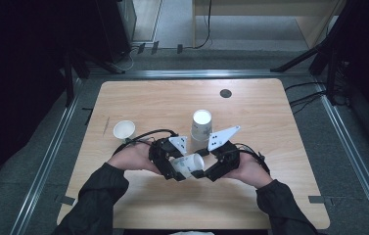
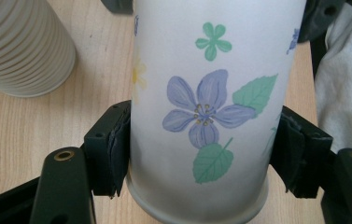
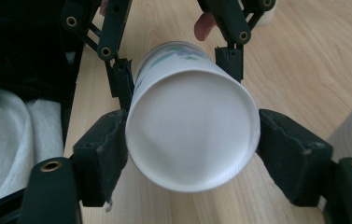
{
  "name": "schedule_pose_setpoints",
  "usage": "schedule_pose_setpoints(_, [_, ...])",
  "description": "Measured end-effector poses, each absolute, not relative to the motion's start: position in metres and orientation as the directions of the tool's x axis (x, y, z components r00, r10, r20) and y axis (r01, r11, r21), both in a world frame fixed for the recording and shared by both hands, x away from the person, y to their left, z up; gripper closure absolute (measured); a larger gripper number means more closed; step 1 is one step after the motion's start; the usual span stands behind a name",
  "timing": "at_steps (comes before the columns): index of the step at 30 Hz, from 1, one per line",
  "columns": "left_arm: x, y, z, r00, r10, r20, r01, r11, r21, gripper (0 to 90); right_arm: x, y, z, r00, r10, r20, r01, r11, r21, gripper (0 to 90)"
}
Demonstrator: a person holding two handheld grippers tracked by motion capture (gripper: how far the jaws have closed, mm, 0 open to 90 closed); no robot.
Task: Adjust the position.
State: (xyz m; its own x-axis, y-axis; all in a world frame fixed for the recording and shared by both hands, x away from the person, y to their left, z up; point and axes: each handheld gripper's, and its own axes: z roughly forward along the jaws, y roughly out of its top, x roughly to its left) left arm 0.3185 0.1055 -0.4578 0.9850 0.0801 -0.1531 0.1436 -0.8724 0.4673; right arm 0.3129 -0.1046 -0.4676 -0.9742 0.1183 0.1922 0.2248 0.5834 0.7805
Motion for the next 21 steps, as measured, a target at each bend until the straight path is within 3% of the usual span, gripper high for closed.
schedule_pose_setpoints(10, [0.319, 0.104, -0.459, 0.981, 0.083, -0.174, 0.158, -0.863, 0.480, 28.1, 0.313, -0.099, -0.469, -0.973, 0.092, 0.212, 0.224, 0.594, 0.772, 35.1])
schedule_pose_setpoints(12, [0.319, 0.105, -0.459, 0.983, 0.087, -0.162, 0.158, -0.853, 0.497, 25.1, 0.313, -0.100, -0.468, -0.973, 0.097, 0.212, 0.227, 0.591, 0.774, 35.1])
schedule_pose_setpoints(14, [0.319, 0.106, -0.458, 0.981, 0.100, -0.167, 0.174, -0.836, 0.520, 15.1, 0.314, -0.102, -0.467, -0.972, 0.103, 0.212, 0.232, 0.581, 0.780, 35.2])
schedule_pose_setpoints(21, [0.322, 0.112, -0.456, 0.974, 0.136, -0.181, 0.218, -0.785, 0.579, 10.6, 0.316, -0.112, -0.461, -0.971, 0.117, 0.210, 0.240, 0.548, 0.801, 35.2])
